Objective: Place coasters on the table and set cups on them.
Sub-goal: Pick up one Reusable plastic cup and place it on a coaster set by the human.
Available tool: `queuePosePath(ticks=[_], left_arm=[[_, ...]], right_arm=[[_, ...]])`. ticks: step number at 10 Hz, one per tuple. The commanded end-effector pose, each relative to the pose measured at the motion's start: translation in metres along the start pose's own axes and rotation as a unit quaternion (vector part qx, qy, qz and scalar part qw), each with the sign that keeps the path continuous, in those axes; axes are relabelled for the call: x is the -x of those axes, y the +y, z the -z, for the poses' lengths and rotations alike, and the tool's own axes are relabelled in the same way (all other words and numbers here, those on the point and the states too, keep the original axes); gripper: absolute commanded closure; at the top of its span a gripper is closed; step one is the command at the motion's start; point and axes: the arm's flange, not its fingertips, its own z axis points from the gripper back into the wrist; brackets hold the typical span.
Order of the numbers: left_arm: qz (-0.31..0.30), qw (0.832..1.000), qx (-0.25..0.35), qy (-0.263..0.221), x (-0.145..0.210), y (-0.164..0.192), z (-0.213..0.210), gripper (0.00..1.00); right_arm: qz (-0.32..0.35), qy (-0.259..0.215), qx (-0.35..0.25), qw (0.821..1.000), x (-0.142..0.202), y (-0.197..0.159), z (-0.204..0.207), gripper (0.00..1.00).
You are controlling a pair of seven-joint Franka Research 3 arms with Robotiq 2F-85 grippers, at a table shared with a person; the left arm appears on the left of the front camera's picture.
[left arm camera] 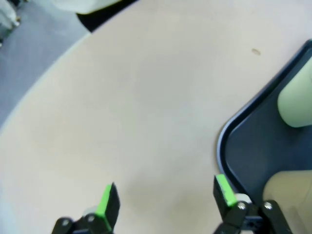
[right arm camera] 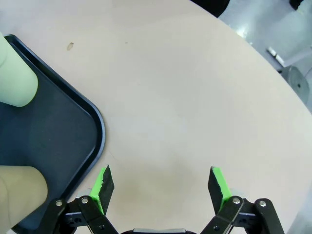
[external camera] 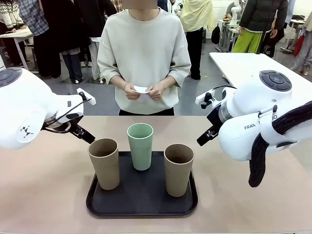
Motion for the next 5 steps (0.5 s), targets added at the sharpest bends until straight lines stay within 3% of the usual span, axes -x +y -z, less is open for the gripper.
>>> queuePosePath(ticks=[1, 2, 5], left_arm=[[-0.033, 0.998, -0.042, 0.026, -0.002, 0.012, -0.051, 0.0], [-0.026, 0.998, -0.047, 0.015, 0.001, 0.018, -0.078, 0.0], [-0.007, 0.997, 0.058, 0.053, 0.031, 0.005, -0.15, 0.0]], right_arm=[[-0.017, 0.041, 0.044, 0.998, -0.01, 0.006, -0.036, 0.0], [-0.014, 0.066, 0.054, 0.996, -0.01, 0.006, -0.063, 0.0], [0.02, 0.122, 0.019, 0.992, 0.015, 0.027, -0.147, 0.0]])
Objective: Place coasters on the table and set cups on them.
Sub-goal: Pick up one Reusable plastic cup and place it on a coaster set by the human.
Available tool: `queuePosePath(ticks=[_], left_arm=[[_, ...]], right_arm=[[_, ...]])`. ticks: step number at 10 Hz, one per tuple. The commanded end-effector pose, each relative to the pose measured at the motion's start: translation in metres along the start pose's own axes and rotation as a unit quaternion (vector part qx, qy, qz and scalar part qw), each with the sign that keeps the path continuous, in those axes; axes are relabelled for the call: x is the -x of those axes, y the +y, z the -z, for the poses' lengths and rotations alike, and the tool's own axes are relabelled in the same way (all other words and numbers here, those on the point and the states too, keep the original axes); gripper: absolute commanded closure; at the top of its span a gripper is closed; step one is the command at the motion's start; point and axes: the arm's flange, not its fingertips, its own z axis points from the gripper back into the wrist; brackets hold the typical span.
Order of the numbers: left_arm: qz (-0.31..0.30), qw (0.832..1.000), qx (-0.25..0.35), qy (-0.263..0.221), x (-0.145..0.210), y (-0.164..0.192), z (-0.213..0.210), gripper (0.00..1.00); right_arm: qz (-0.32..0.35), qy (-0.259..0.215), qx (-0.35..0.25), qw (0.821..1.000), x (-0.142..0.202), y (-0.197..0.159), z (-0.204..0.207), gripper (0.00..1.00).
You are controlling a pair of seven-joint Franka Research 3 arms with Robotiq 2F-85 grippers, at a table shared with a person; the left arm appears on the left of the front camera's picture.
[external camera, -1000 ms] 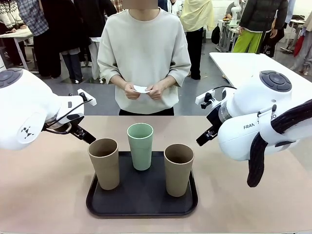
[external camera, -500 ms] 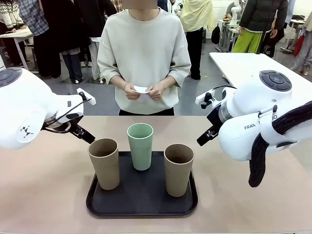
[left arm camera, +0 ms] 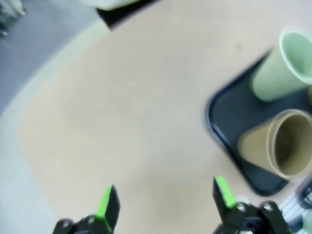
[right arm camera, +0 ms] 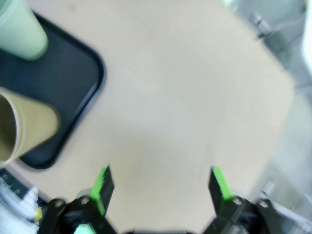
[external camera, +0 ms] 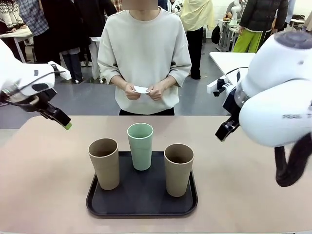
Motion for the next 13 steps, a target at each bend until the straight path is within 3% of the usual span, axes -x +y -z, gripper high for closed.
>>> queuePosePath(ticks=[1, 2, 3, 4, 5, 6, 7, 8, 9, 10, 11, 13], left_arm=[[0.013, 0.998, 0.052, 0.032, 0.047, -0.02, -0.03, 0.0], [0.003, 0.998, 0.048, 0.05, 0.068, -0.033, -0.038, 0.0], [-0.025, 0.999, 0.006, 0.048, 0.075, -0.035, -0.036, 0.0], [0.013, 0.998, 0.047, 0.035, 0.021, -0.02, -0.038, 0.0], [0.013, 0.998, 0.047, 0.035, 0.021, -0.02, -0.038, 0.0], [0.006, 0.998, 0.04, 0.043, 0.03, -0.024, -0.054, 0.0], [-0.011, 0.991, 0.127, 0.027, 0.025, -0.008, -0.028, 0.0], [-0.057, 0.966, 0.251, -0.021, 0.016, 0.02, -0.007, 0.0], [-0.106, 0.929, 0.347, -0.07, 0.028, 0.037, -0.004, 0.0], [-0.143, 0.894, 0.413, -0.099, 0.04, 0.054, -0.008, 0.0], [-0.182, 0.866, 0.452, -0.11, 0.039, 0.082, -0.011, 0.0], [-0.235, 0.843, 0.466, -0.129, 0.062, 0.121, -0.009, 0.0]], right_arm=[[0.028, 0.021, -0.02, 0.999, 0.034, 0.025, -0.05, 0.0], [0.031, 0.023, 0.004, 0.999, 0.054, 0.036, -0.066, 0.0], [0.048, -0.001, 0.066, 0.997, 0.057, 0.036, -0.061, 0.0], [0.015, 0.024, -0.005, 1.0, 0.028, 0.02, -0.055, 0.0], [0.015, 0.024, -0.005, 1.0, 0.028, 0.02, -0.055, 0.0], [0.027, 0.011, 0.019, 0.999, 0.038, 0.028, -0.08, 0.0], [0.074, -0.021, -0.13, 0.989, 0.028, -0.006, -0.051, 0.0], [0.12, -0.039, -0.263, 0.956, 0.026, -0.029, -0.041, 0.0], [0.167, -0.051, -0.376, 0.91, 0.038, -0.06, -0.036, 0.0], [0.23, -0.066, -0.452, 0.86, 0.055, -0.085, -0.029, 0.0], [0.272, -0.088, -0.487, 0.825, 0.067, -0.106, -0.021, 0.0], [0.328, -0.072, -0.515, 0.788, 0.099, -0.151, -0.01, 0.0]])
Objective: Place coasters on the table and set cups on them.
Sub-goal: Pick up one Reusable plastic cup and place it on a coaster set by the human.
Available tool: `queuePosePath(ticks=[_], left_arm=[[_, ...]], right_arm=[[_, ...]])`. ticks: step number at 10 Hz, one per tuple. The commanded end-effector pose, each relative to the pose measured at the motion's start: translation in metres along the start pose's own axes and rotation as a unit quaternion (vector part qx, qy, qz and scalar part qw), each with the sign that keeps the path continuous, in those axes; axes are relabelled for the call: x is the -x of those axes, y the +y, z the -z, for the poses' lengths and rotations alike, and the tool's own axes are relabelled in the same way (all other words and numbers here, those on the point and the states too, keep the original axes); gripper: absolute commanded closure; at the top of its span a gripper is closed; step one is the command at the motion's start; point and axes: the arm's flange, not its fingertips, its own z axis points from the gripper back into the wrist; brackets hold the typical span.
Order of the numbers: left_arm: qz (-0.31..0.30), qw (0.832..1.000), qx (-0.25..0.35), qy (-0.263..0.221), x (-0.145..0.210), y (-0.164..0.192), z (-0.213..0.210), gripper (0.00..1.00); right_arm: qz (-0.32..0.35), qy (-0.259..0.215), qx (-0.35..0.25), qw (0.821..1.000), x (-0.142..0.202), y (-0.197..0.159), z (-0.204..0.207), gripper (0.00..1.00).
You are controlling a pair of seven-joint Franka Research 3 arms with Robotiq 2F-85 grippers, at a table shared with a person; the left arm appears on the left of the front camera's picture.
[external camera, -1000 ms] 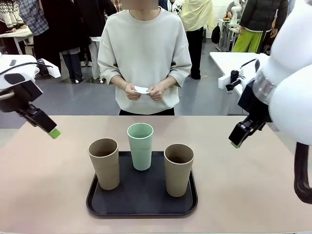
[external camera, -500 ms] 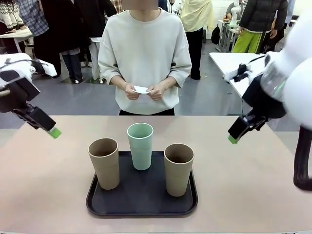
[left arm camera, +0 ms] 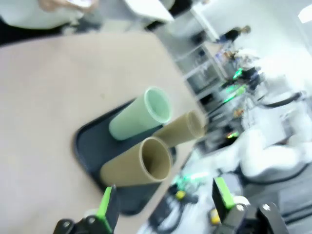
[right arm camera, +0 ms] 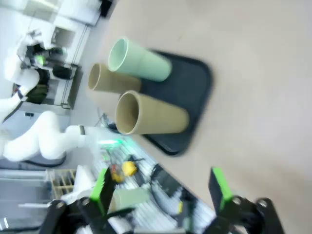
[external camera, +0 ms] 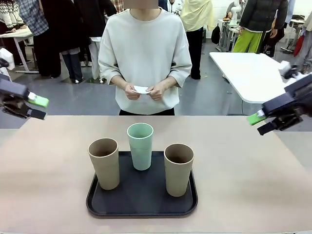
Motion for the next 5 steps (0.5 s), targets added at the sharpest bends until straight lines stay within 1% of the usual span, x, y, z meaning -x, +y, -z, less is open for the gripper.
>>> queuePosePath(ticks=[1, 2, 3, 4, 5], left_arm=[[-0.068, 0.997, 0.028, -0.017, 0.004, 0.013, -0.032, 0.0], [-0.08, 0.996, 0.023, 0.002, 0.002, 0.016, -0.05, 0.0], [-0.085, 0.996, 0.017, 0.019, 0.009, 0.018, -0.064, 0.0], [-0.094, 0.995, -0.001, 0.044, 0.022, 0.011, -0.078, 0.0], [-0.103, 0.993, -0.012, 0.055, 0.024, 0.009, -0.08, 0.0]], right_arm=[[0.12, -0.014, -0.092, 0.988, 0.004, -0.022, -0.031, 0.0], [0.125, -0.013, -0.092, 0.988, 0.011, -0.03, -0.047, 0.0], [0.127, -0.013, -0.091, 0.988, 0.017, -0.037, -0.066, 0.0], [0.133, -0.011, -0.087, 0.987, 0.032, -0.041, -0.08, 0.0], [0.137, -0.005, -0.082, 0.987, 0.038, -0.046, -0.09, 0.0]])
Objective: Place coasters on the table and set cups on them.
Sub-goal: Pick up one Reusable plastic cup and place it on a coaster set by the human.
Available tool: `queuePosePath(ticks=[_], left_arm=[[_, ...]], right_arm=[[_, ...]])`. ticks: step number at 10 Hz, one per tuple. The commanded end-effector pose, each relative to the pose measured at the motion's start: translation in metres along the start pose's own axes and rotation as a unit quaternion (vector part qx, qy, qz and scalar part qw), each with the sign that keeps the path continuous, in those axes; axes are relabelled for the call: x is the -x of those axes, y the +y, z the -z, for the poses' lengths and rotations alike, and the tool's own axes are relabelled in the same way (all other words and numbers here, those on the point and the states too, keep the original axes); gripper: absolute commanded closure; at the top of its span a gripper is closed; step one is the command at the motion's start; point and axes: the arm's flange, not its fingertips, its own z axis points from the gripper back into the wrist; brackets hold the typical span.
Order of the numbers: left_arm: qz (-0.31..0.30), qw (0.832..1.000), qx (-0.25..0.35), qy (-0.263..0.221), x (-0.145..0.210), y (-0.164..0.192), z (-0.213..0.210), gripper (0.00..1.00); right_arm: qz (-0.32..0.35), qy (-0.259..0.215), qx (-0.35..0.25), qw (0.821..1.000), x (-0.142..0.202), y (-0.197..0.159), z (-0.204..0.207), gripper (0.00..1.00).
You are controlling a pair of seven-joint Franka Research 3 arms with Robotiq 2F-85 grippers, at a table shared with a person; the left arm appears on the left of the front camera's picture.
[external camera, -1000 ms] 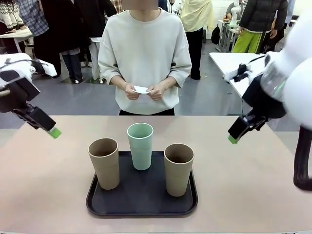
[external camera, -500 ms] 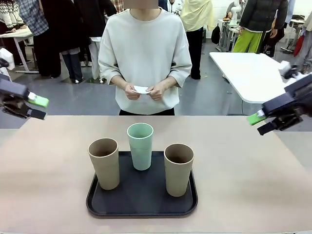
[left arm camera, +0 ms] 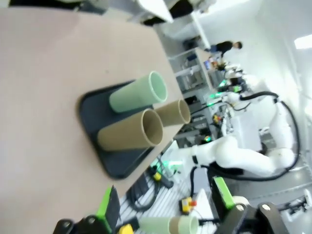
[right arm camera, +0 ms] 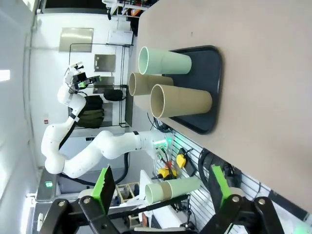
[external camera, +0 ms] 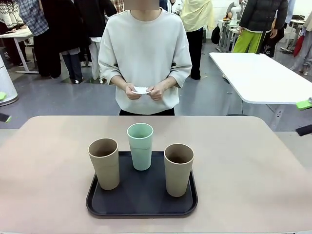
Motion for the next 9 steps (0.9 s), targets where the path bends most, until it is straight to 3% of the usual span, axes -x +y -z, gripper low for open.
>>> queuePosePath(ticks=[1, 4, 9], left_arm=[[-0.015, 0.999, -0.033, 0.029, 0.001, -0.01, -0.008, 0.0], [-0.031, 0.998, -0.041, 0.025, 0.006, -0.004, -0.017, 0.0], [-0.024, 0.999, -0.035, 0.012, 0.009, -0.002, -0.017, 0.0]], right_arm=[[-0.005, 0.011, 0.02, 1.0, 0.006, -0.003, -0.012, 0.0], [-0.002, 0.02, 0.038, 0.999, 0.019, -0.008, -0.032, 0.0], [0.007, 0.008, 0.032, 0.999, 0.023, -0.007, -0.03, 0.0]])
